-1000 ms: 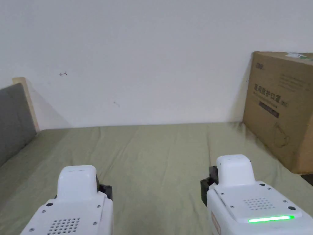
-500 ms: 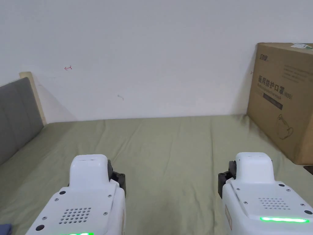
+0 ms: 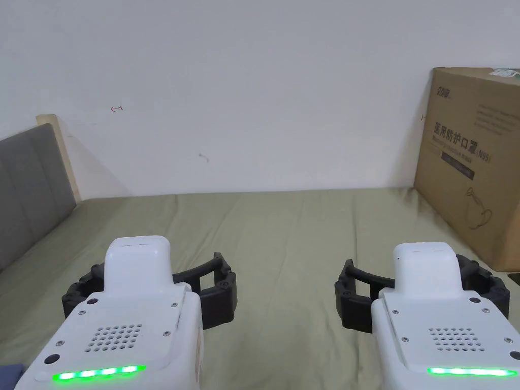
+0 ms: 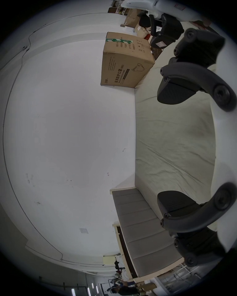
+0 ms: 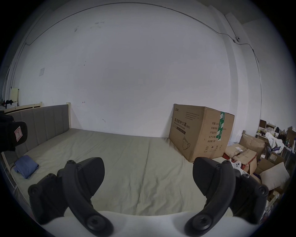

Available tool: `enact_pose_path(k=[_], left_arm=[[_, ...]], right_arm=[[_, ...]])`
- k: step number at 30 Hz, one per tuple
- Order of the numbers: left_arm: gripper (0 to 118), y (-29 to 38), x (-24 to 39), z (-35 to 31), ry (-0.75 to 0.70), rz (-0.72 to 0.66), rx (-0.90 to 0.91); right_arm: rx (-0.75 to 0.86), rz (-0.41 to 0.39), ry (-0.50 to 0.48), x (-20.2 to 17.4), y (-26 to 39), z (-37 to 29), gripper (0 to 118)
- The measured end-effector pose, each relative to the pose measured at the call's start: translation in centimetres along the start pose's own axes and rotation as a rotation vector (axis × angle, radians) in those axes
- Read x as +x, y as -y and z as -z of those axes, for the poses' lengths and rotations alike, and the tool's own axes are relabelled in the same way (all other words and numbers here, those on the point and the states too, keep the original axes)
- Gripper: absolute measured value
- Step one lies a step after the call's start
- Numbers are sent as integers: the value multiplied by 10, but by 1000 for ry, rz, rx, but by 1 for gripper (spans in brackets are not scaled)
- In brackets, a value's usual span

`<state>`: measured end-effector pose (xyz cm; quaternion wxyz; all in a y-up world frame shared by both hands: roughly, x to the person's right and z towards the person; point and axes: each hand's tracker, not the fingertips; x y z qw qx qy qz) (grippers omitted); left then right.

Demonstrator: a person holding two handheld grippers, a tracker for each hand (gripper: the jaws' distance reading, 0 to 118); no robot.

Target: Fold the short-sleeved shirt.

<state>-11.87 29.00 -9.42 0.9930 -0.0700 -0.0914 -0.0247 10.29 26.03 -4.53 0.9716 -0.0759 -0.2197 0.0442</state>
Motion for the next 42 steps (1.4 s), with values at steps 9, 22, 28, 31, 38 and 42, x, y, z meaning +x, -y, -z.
enact_pose_path(k=[9,22,28,31,38,42], left_arm=[[111,3,-9,2,34,-17,-20],[111,7,-15,8,54,-54,-71],[112,3,-8,19,-39,-1,-165],[113,6,-13,20,38,-14,-160],[116,14,-17,15,20,-67,-113],[116,15,-17,10,-5,-97,-89]], right_arm=[[-12,19,-20,-3,0,1,112],[-19,-3,-23,-6,1,3,112],[-46,2,-26,-5,3,5,112],[-47,19,-34,-2,4,4,112],[-55,6,-29,-3,4,7,112],[-63,-7,-30,-4,7,7,112]])
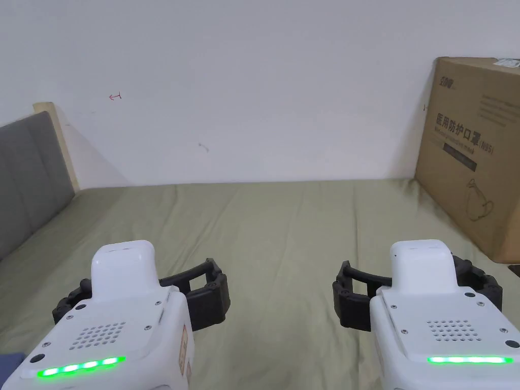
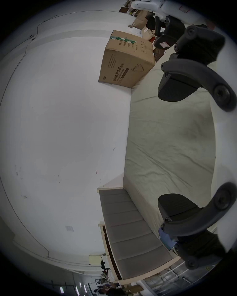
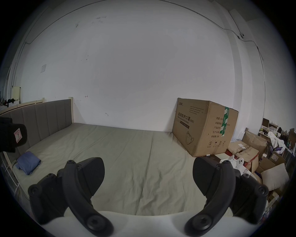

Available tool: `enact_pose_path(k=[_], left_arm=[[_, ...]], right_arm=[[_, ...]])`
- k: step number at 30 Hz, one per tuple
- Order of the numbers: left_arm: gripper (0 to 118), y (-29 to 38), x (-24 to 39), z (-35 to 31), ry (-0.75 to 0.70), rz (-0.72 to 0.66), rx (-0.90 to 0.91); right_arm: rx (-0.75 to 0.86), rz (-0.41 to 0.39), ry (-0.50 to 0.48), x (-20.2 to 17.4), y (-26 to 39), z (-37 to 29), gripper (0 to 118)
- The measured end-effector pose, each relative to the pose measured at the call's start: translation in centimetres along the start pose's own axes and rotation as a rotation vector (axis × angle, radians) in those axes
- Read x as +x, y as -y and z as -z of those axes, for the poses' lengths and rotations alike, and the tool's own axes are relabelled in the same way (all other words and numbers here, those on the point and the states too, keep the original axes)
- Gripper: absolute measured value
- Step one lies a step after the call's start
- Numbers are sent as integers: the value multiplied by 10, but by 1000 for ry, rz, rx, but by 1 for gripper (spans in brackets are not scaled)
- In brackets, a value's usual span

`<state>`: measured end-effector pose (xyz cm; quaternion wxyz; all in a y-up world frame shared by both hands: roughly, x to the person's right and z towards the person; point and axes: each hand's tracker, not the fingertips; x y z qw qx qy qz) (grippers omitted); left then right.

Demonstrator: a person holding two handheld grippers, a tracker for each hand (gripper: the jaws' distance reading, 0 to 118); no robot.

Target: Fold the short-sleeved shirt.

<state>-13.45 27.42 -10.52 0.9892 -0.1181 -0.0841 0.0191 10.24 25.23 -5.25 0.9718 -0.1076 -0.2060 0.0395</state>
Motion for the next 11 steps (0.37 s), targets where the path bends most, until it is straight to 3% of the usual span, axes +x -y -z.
enact_pose_path(k=[5,11], left_arm=[[115,3,8,-3,-17,138,40],[115,1,7,-10,2,85,53]], right_arm=[[-6,-2,-3,-2,1,1,112],[-6,-12,-5,-4,1,2,112]])
